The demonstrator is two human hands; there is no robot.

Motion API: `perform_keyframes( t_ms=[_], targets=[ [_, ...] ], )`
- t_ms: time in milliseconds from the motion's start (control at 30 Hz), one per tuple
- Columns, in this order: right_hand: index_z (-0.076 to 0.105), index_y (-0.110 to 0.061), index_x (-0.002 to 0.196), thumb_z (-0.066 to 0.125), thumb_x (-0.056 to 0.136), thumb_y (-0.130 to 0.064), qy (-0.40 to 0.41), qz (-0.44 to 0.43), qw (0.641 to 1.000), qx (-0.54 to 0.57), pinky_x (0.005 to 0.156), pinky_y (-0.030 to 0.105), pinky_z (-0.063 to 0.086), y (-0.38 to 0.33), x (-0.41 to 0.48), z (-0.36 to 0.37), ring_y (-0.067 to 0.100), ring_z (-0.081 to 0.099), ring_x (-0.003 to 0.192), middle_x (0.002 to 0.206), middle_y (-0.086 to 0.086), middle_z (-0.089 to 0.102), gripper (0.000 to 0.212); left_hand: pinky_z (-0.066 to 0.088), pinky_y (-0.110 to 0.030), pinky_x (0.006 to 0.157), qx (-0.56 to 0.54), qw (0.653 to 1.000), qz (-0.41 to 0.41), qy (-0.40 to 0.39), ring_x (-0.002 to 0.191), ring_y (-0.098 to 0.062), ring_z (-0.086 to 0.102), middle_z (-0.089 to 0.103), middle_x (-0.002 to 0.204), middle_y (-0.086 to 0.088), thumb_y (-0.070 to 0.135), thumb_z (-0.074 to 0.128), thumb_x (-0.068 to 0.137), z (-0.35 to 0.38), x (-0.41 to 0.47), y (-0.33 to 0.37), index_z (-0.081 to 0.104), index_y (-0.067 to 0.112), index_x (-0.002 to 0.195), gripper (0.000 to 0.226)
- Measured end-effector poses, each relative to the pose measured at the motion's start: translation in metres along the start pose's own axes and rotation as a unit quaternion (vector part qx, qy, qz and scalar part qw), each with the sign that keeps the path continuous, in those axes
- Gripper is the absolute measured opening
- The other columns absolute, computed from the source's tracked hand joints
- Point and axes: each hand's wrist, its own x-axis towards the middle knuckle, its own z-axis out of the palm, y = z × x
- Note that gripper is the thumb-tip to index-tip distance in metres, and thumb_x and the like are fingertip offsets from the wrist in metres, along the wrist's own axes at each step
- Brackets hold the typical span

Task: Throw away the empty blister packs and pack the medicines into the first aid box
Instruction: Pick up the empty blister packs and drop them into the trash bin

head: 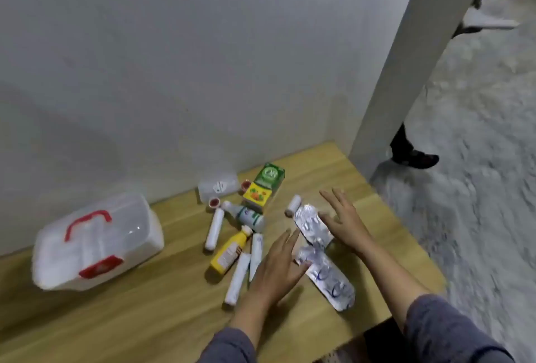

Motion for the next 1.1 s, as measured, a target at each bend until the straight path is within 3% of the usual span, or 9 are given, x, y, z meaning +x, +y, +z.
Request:
perform_keyframes(
  t_ms=[167,367,467,533,600,667,900,1000,1100],
  targets=[
    [0.027,-0.026,0.144,0.052,0.092,-0.032,-0.091,0.069,0.994,0.001,0.117,0.039,0.007,0.035,-0.005,0.027,0.028,-0.006,0.147,0.158,0.017,0.004,0.058,0.006,-0.029,0.119,0.041,0.997,-0.064,0.007,0.151,-0.016,-0.006,0.005,0.164,0.000,0.086,0.032,0.071,0.041,-0.005,-0.012,0.019,0.032,0.153,0.100],
    [0.027,-0.026,0.145,0.051,0.092,-0.034,-0.116,0.030,0.992,-0.044,0.117,0.043,-0.003,0.053,-0.003,0.044,0.027,-0.010,0.146,0.159,0.009,-0.001,0.058,-0.011,-0.026,0.114,0.093,0.994,-0.050,0.023,0.143,-0.010,-0.023,-0.005,0.164,0.005,0.079,0.026,0.071,0.061,0.001,-0.018,0.011,0.039,0.153,0.092],
    [0.041,-0.021,0.139,0.057,0.089,-0.028,-0.098,0.011,0.995,-0.012,0.118,0.044,0.000,0.057,-0.004,0.043,0.025,-0.001,0.147,0.158,0.007,0.013,0.053,-0.006,-0.028,0.116,0.083,0.996,-0.029,0.017,0.149,-0.013,-0.009,0.010,0.163,0.008,0.075,0.029,0.073,0.057,0.001,-0.022,0.018,0.040,0.151,0.086],
    [0.053,-0.017,0.130,0.064,0.085,-0.022,-0.070,0.006,0.997,0.023,0.118,0.040,0.014,0.059,-0.006,0.042,0.026,0.015,0.145,0.153,0.009,0.029,0.046,0.001,-0.029,0.118,0.048,0.998,-0.026,0.022,0.151,-0.016,0.006,0.025,0.159,0.005,0.072,0.035,0.073,0.054,0.002,-0.021,0.030,0.036,0.148,0.084],
    [0.060,-0.013,0.122,0.069,0.080,-0.016,-0.038,0.002,0.999,0.027,0.105,0.022,0.027,0.058,-0.007,0.041,0.025,0.035,0.135,0.142,0.012,0.042,0.042,0.015,-0.035,0.119,0.006,0.999,-0.026,0.033,0.146,-0.020,0.023,0.039,0.151,0.000,0.066,0.047,0.073,0.053,0.002,-0.022,0.042,0.028,0.144,0.081],
    [0.064,-0.010,0.117,0.073,0.076,-0.011,-0.018,-0.003,0.999,0.027,0.089,0.009,0.028,0.056,-0.007,0.039,0.022,0.046,0.123,0.132,0.014,0.047,0.042,0.033,-0.038,0.112,-0.036,0.998,-0.018,0.042,0.135,-0.022,0.039,0.048,0.140,-0.005,0.051,0.064,0.075,0.053,0.003,-0.023,0.050,0.021,0.140,0.073],
    [0.065,-0.005,0.114,0.076,0.069,0.001,0.026,0.051,0.992,0.111,0.079,-0.013,0.025,0.059,-0.013,0.031,0.013,0.044,0.112,0.127,0.015,0.045,0.046,0.055,-0.034,0.087,-0.136,0.990,-0.002,0.023,0.102,-0.015,0.061,0.043,0.130,0.007,0.009,0.072,0.080,0.052,0.008,-0.013,0.053,0.020,0.137,0.061],
    [0.065,-0.006,0.114,0.076,0.069,0.000,0.054,0.086,0.987,0.126,0.078,-0.009,0.030,0.069,-0.024,0.021,0.021,0.047,0.118,0.120,0.006,0.045,0.047,0.056,-0.026,0.081,-0.141,0.990,-0.005,0.024,0.088,-0.011,0.062,0.041,0.127,0.011,0.006,0.070,0.081,0.050,0.014,-0.004,0.052,0.024,0.136,0.060],
    [0.065,-0.007,0.115,0.076,0.070,-0.002,0.085,0.126,0.978,0.140,0.083,0.010,0.033,0.080,-0.039,0.003,0.020,0.047,0.120,0.122,0.003,0.045,0.047,0.053,-0.015,0.075,-0.181,0.983,-0.024,0.038,0.079,0.003,0.058,0.040,0.122,0.016,0.000,0.068,0.079,0.049,0.023,0.011,0.053,0.024,0.133,0.061]
  ],
)
